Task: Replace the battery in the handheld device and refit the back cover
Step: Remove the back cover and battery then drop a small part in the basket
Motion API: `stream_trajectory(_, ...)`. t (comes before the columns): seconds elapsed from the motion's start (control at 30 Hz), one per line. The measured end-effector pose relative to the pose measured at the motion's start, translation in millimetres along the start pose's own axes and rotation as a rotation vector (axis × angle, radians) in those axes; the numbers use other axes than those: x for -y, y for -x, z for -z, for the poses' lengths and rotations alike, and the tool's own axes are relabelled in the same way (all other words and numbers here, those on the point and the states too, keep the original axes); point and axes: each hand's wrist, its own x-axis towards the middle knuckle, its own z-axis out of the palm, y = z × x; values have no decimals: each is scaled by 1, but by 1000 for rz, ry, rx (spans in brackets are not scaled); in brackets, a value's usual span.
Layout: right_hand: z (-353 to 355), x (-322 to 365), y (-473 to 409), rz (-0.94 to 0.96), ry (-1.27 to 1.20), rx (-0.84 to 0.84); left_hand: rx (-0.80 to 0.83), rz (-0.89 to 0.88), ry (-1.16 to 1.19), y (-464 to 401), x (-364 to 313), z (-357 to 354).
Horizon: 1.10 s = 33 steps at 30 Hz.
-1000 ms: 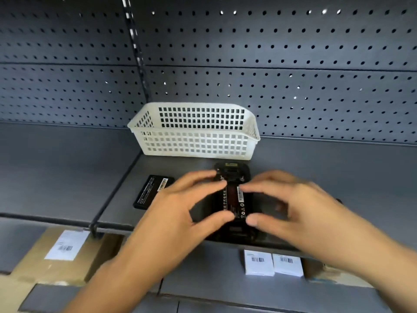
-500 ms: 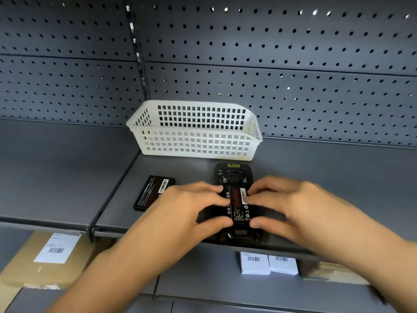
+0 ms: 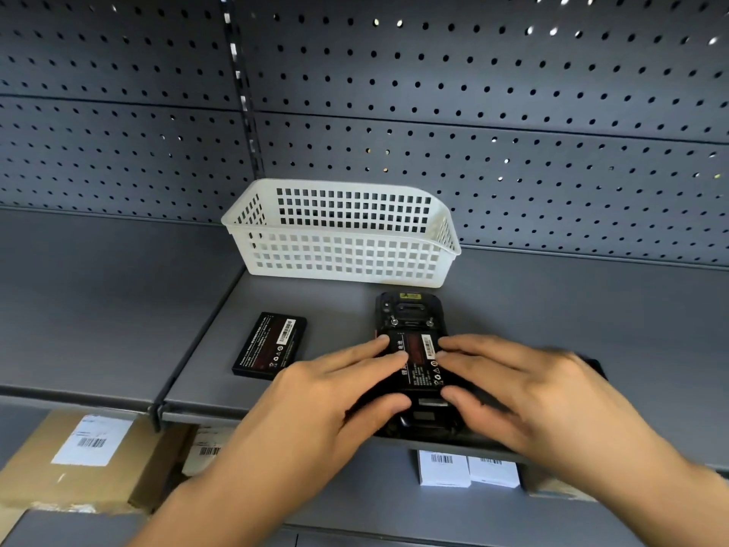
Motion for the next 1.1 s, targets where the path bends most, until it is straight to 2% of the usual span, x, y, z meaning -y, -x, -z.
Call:
stream_trajectory(0.2,-9,12,14,-225,-235,-61,-85,-1,11,5,0,-12)
stream_trajectory(0.33,-13,17,12,-251,-265,-111,-138,-35,-33,6,-2,-17)
stream_trajectory(0.57,-7,33,8,-252,-387,-374,-366,-168,-6,6,-16,-10)
stream_trajectory(0.7,12,29,-28,-238,-391,-465,-378,-169,-6,-27,-20,21)
stream_trajectory(0.77,23,22,-57,-248,-406,-449,-370,-127,51,-51,-20,40)
stream_trajectory(0.83,26,10,-90,-290,-565,-375,-350,-31,143,-81,-17,56)
stream_trajectory(0.9,23,-7,-122,-385,-767,-254,-287,94,205,-112,-9,70)
stream_trajectory(0.97,14,-23,-149,-489,-841,-158,-177,189,212,-138,7,79)
stream_trajectory(1.03,5,-35,-167,-568,-928,-96,-108,236,218,-156,25,84)
stream_trajectory(1.1,-3,-42,-178,-667,-1115,-38,-80,284,222,-167,40,86)
